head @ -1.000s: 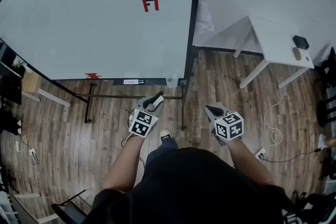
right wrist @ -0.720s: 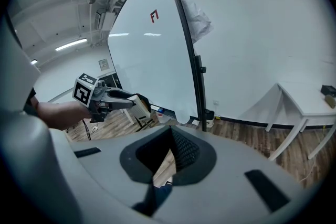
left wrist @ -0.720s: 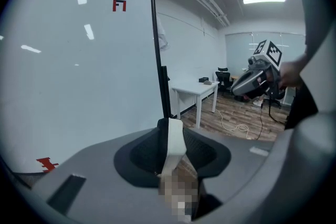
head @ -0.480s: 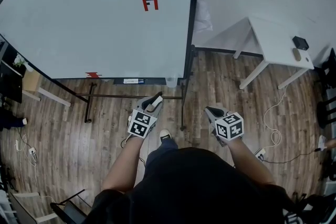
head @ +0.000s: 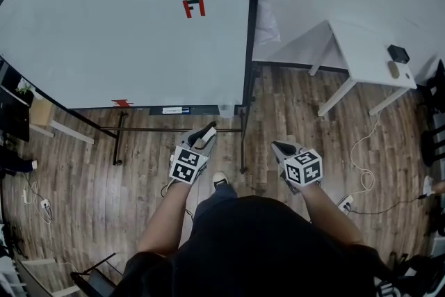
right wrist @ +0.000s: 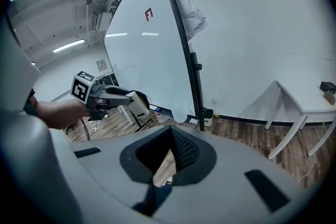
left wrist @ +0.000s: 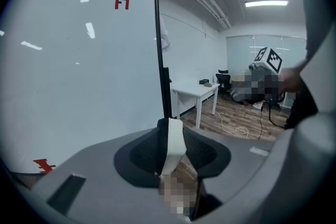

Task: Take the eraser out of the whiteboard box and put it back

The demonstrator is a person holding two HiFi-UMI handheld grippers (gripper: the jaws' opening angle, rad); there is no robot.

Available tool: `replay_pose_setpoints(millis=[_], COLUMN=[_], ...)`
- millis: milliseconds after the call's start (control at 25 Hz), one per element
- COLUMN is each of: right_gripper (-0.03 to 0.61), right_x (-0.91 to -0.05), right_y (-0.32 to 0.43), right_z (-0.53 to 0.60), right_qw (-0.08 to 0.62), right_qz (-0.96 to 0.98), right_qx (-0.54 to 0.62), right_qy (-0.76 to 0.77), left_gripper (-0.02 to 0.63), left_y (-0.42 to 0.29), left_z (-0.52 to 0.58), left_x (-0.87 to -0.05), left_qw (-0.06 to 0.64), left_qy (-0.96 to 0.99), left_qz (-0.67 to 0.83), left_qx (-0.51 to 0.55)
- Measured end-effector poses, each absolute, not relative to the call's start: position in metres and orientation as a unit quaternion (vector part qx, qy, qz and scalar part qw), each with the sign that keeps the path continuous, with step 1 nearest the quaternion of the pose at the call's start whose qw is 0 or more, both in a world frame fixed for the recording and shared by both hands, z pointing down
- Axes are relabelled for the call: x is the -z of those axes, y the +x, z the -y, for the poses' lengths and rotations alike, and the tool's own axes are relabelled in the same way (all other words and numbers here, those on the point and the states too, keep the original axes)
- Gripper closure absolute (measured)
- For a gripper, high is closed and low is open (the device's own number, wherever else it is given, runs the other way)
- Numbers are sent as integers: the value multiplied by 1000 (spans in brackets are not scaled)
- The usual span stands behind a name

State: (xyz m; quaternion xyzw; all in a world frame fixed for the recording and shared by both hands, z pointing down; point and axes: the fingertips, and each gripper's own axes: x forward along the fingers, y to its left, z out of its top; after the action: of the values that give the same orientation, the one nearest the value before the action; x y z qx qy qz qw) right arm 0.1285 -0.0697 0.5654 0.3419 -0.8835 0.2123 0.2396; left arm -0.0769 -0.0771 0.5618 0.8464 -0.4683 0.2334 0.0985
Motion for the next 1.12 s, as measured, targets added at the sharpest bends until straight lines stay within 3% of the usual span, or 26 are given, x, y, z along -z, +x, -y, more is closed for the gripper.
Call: replay_pose_setpoints(millis=[1120], right_gripper=[588], right_x=[-582], right_y=[106], right_z=[126], right_qw=[287], right_qz=[874], right_qx=[-152], right_qy=[363], left_gripper=[469], left_y=[-72], left_z=[182], left_x=[-546], left_qw=[104], left_qy=[875], left_qz=[440], left_qx=[-175])
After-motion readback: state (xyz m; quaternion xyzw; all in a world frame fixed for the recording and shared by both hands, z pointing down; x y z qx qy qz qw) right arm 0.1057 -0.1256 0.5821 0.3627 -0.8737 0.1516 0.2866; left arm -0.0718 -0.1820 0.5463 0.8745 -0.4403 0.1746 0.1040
